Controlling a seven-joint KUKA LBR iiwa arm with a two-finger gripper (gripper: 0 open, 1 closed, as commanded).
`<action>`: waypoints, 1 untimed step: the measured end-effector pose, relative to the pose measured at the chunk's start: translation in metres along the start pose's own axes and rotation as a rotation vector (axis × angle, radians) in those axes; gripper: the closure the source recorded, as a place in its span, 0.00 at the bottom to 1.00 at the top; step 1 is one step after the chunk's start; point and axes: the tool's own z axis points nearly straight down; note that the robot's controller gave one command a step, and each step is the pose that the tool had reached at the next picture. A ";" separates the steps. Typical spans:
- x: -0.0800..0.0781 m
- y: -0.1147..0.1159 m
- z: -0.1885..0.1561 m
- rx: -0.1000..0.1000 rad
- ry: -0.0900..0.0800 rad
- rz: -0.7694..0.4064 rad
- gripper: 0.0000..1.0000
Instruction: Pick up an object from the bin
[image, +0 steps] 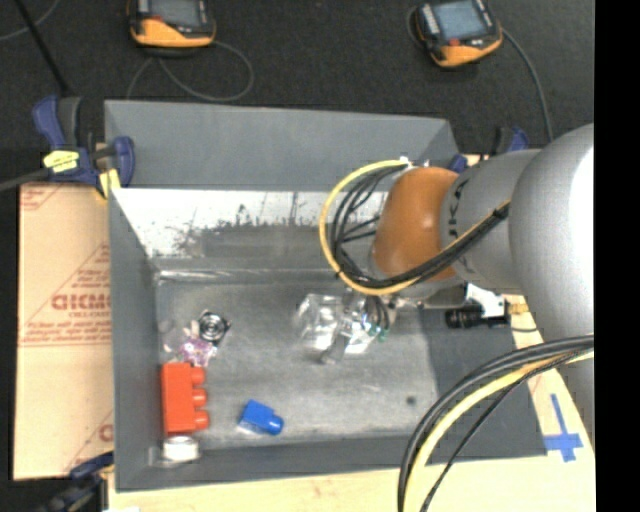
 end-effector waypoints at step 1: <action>-0.001 0.000 -0.001 0.001 0.000 -0.003 1.00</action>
Offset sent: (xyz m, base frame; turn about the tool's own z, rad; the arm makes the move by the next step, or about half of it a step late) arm 0.0000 0.0000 0.0000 0.0000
